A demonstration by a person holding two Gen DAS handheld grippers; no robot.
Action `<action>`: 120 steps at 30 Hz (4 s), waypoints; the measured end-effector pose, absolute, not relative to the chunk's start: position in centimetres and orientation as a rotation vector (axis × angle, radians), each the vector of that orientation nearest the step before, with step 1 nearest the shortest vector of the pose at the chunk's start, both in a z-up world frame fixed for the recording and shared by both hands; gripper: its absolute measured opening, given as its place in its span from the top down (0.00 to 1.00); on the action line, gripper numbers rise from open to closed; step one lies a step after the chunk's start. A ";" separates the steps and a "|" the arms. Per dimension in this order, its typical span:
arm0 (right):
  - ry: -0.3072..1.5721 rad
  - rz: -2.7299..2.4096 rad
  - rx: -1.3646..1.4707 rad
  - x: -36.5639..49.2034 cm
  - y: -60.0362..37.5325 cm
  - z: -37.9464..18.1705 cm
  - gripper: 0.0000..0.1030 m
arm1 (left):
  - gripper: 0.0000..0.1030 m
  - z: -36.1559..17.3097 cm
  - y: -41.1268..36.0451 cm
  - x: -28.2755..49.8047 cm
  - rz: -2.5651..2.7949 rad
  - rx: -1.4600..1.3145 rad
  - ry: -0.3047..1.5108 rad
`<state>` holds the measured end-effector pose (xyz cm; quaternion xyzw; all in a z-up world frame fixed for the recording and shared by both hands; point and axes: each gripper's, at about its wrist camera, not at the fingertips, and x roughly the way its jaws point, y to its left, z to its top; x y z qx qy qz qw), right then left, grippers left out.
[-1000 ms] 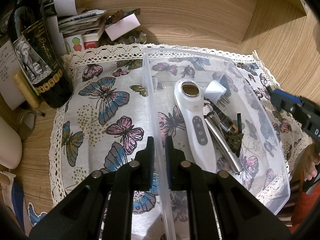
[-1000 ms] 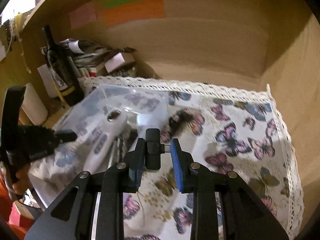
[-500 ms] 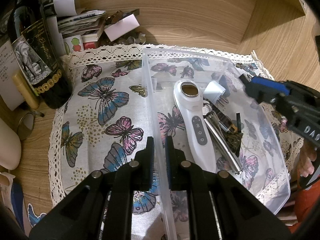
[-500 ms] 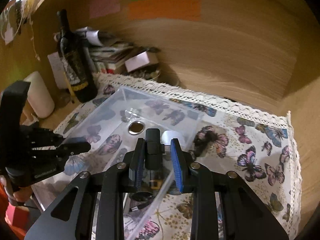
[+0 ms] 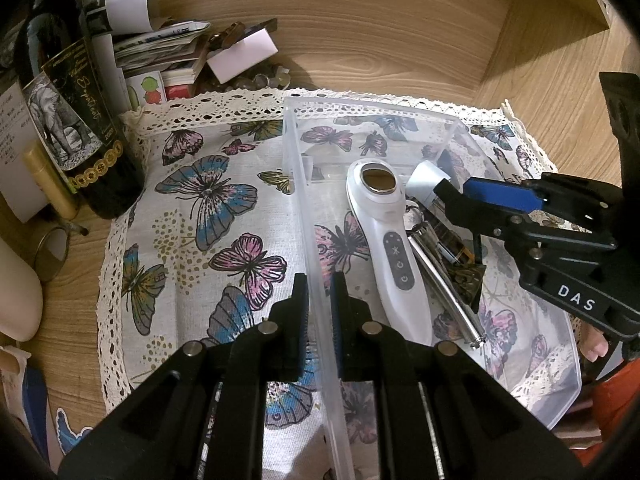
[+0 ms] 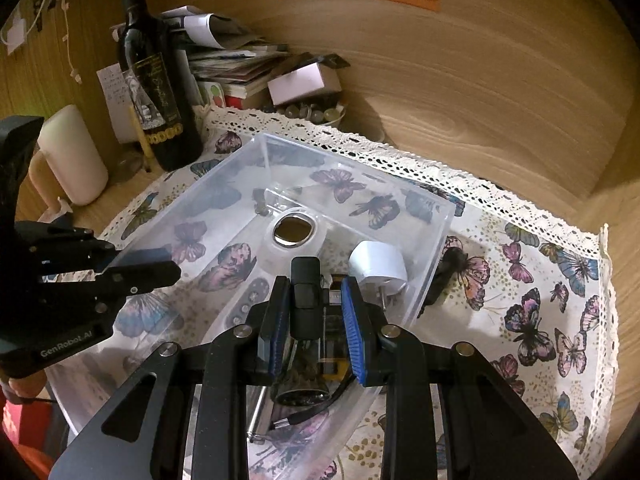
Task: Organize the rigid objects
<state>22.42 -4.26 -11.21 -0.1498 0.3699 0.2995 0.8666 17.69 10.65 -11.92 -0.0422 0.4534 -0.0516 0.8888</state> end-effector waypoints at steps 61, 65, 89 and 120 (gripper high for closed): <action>0.760 0.492 -0.226 27.5 -10.0 -9.8 0.78 | 0.90 -12.2 13.1 17.0 -0.071 -0.173 0.947; 0.703 0.524 -0.224 25.9 -9.6 -7.7 0.78 | 0.90 -12.2 13.0 17.0 -0.069 -0.169 0.947; 0.712 0.669 -0.417 22.4 -2.5 -9.6 0.78 | 0.90 -12.2 12.9 17.1 -0.074 -0.150 0.950; 0.517 0.665 -0.175 15.8 -10.3 -4.4 0.50 | 0.37 -4.9 9.7 11.5 0.016 -0.079 0.622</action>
